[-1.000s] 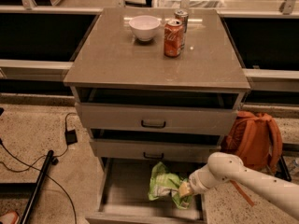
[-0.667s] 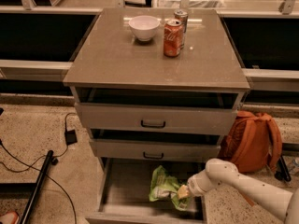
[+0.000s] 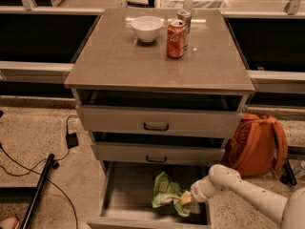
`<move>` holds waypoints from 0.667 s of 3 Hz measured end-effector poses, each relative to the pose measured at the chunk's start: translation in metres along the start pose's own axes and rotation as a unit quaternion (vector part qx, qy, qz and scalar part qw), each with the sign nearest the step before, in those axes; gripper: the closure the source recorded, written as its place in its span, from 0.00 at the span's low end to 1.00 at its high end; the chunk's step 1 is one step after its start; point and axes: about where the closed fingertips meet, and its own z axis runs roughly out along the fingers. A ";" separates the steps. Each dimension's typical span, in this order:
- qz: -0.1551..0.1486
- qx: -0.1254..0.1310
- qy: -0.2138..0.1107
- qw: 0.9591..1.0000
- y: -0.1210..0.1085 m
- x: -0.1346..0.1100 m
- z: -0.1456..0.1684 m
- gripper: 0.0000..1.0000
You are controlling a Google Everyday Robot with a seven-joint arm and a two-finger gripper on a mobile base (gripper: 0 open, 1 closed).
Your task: Place green rice chip bag into bottom drawer
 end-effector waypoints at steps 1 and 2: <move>0.000 0.000 0.000 1.000 0.000 0.000 0.000 0.37; 0.000 0.000 0.000 1.000 0.000 0.000 0.000 0.14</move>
Offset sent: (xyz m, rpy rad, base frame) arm 0.0000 0.0000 0.0000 0.0000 0.0000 0.0000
